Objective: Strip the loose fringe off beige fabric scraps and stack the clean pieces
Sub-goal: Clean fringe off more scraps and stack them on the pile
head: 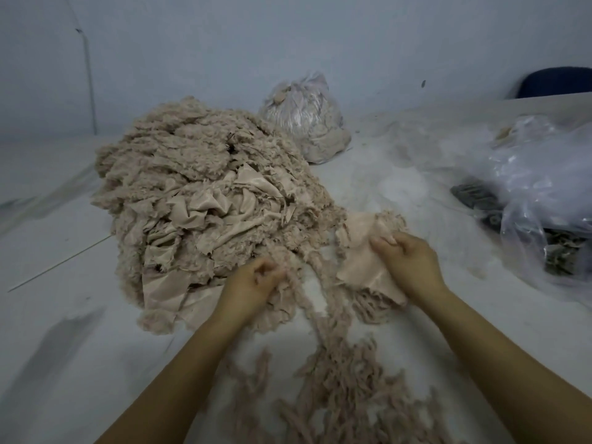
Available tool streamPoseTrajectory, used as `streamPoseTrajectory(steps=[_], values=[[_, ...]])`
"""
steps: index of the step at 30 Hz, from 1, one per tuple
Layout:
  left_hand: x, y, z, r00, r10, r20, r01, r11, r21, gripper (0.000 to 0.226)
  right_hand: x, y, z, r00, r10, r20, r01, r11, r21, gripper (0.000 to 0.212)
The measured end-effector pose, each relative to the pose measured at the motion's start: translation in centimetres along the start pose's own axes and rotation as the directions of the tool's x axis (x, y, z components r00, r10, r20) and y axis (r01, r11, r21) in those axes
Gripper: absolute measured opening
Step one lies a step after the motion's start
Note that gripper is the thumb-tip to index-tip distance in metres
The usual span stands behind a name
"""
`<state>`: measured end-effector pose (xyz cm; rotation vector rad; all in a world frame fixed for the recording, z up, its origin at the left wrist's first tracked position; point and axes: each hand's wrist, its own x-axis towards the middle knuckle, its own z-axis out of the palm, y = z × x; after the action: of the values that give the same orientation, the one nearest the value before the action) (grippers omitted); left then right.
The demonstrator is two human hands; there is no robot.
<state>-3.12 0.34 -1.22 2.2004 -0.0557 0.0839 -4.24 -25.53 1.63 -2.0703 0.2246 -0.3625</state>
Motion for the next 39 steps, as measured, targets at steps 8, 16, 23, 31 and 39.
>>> streamPoseTrajectory(steps=[8, 16, 23, 31, 39], values=[[0.7, -0.5, 1.8, 0.985, -0.041, 0.165, 0.012, 0.984, 0.176, 0.041, -2.6, -3.2, 5.4, 0.887, -0.190, 0.421, 0.281, 0.946, -0.163, 0.023], [0.1, -2.6, -0.6, 0.994, -0.068, 0.088, 0.041, 0.960, 0.278, 0.037, -2.9, -1.7, 10.9, 0.924, -0.109, 0.367, 0.194, 0.959, -0.205, 0.044], [-0.5, -2.1, -1.2, 0.952, -0.175, 0.251, 0.289, 0.780, -0.554, 0.036, -5.6, -1.9, 10.6, 0.898, -0.310, 0.312, 0.367, 0.919, -0.143, 0.012], [-2.5, -0.9, -0.8, 0.895, 0.013, 0.445, 0.242, 0.824, -0.512, 0.037, -5.4, -3.5, 11.1, 0.897, 0.144, 0.418, -0.364, 0.777, 0.514, 0.019], [-0.6, 0.8, 0.0, 0.837, -0.138, 0.529, 0.516, 0.518, -0.682, 0.032, -7.8, -2.3, 9.1, 0.841, -0.092, 0.534, -0.237, 0.823, 0.516, 0.031]])
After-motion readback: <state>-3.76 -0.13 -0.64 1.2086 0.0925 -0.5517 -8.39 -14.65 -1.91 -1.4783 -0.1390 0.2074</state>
